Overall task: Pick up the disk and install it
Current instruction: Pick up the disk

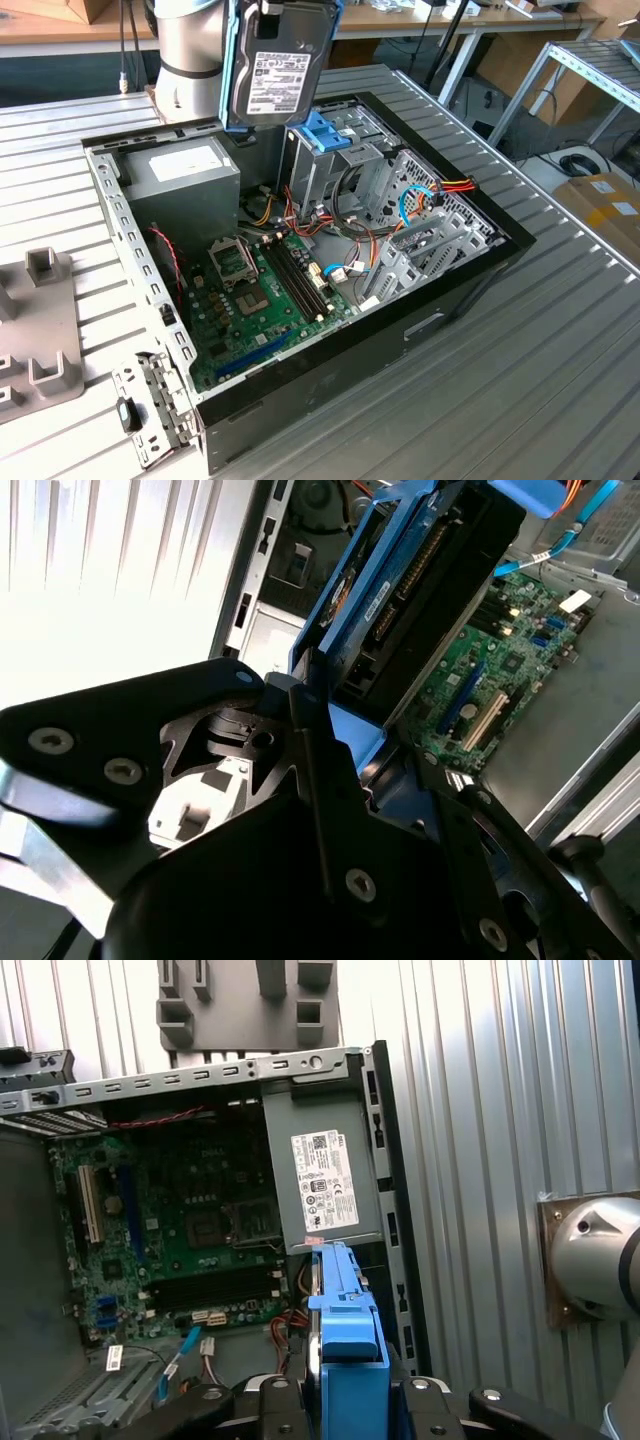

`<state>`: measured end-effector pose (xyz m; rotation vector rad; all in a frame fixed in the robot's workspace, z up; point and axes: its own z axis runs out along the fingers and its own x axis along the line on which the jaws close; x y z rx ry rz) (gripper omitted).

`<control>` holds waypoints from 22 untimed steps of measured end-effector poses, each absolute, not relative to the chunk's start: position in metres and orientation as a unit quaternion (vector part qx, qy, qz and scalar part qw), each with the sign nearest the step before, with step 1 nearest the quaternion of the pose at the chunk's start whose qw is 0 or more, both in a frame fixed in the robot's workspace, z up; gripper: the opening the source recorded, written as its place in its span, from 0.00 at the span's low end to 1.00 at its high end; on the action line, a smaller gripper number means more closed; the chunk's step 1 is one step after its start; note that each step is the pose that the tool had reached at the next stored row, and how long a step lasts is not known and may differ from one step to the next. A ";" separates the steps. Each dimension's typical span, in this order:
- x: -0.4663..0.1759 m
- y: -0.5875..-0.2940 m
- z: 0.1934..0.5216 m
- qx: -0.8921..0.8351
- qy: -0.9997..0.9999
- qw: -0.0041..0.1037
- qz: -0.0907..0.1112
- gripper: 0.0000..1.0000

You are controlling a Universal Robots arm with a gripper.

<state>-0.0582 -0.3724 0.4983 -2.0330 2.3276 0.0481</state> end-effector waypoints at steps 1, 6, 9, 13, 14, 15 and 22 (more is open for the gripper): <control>-0.058 -0.373 0.498 -0.658 0.753 0.025 0.016 0.37; -0.058 -0.375 0.498 -0.658 0.753 0.025 0.016 0.37; -0.058 -0.376 0.498 -0.658 0.753 0.025 0.016 0.37; -0.058 -0.377 0.498 -0.658 0.753 0.025 0.016 0.37; -0.058 -0.377 0.498 -0.658 0.753 0.025 0.016 0.37; -0.058 -0.378 0.498 -0.658 0.753 0.025 0.016 0.37; -0.058 -0.380 0.498 -0.658 0.753 0.025 0.016 0.37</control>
